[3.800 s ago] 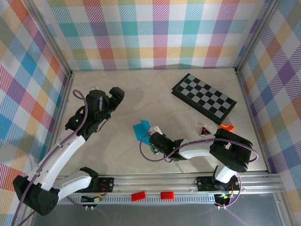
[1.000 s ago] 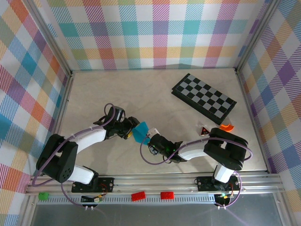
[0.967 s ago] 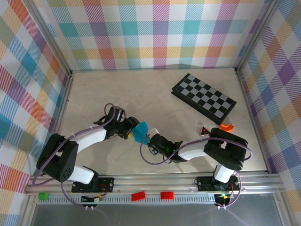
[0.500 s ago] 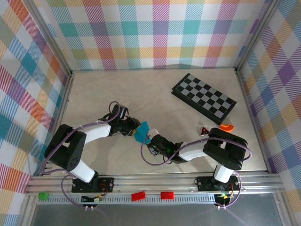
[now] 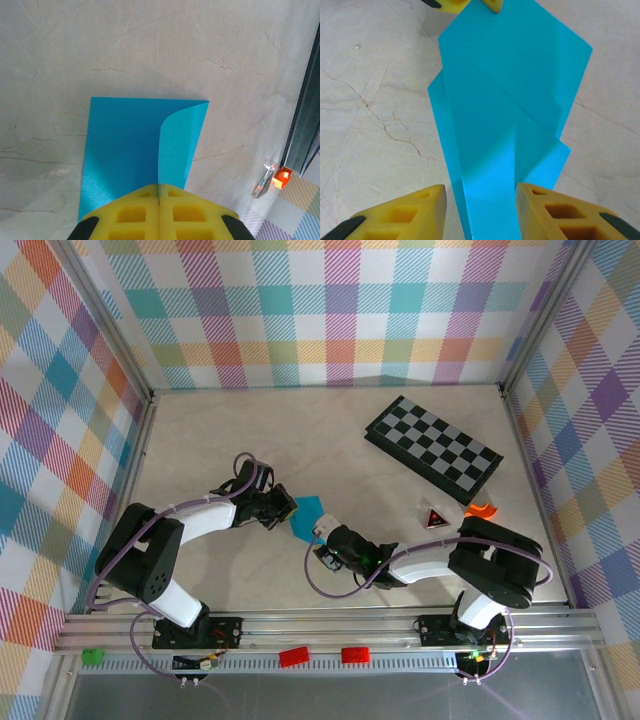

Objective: Fold a paper plane with a square sheet of paper (pick it up from the middle)

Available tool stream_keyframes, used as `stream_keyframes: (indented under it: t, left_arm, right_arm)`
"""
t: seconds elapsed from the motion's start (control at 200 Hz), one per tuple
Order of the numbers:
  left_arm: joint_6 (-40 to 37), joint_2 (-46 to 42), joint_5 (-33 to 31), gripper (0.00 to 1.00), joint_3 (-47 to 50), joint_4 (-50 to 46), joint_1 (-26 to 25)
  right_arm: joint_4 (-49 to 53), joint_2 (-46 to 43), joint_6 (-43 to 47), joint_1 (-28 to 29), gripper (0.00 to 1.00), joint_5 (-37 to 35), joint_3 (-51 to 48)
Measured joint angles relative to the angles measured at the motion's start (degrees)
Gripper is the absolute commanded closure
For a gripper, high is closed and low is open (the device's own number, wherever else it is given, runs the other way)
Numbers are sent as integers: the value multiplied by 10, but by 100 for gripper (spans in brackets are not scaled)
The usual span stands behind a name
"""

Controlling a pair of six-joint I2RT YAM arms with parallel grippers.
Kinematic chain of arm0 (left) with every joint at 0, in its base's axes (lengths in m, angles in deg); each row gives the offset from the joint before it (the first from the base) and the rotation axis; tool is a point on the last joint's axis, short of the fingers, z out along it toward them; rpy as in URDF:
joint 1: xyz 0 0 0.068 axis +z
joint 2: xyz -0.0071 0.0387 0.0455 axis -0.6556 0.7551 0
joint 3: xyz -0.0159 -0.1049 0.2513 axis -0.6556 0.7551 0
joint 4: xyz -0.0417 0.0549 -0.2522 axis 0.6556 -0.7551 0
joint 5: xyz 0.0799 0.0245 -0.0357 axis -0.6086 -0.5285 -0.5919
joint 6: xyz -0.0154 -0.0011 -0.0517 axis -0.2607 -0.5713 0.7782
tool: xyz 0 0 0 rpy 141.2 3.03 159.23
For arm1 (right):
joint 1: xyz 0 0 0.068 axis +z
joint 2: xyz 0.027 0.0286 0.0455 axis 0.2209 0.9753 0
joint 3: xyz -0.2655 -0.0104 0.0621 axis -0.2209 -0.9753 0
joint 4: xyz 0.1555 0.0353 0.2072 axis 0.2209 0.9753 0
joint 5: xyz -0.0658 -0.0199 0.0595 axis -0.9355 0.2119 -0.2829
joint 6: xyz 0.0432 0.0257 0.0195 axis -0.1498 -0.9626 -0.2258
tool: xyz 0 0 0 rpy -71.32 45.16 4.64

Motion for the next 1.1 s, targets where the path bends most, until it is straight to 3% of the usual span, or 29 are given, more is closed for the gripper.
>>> stream_keyframes:
  t: [0.24, 0.445, 0.885, 1.1]
  left_arm:
    - [32, -27, -1, 100, 16, 9, -2]
    - [47, -40, -2, 100, 20, 22, -5]
    - [53, -41, -2, 100, 20, 22, -8]
    - [53, -41, -2, 100, 20, 21, -11]
  right_arm:
    - [42, -30, 63, 24, 56, -25, -4]
    - [74, 3, 89, 38, 58, -76, 38]
    - [96, 49, 80, 38, 78, -120, 76]
    - [98, 49, 59, 38, 79, -120, 76]
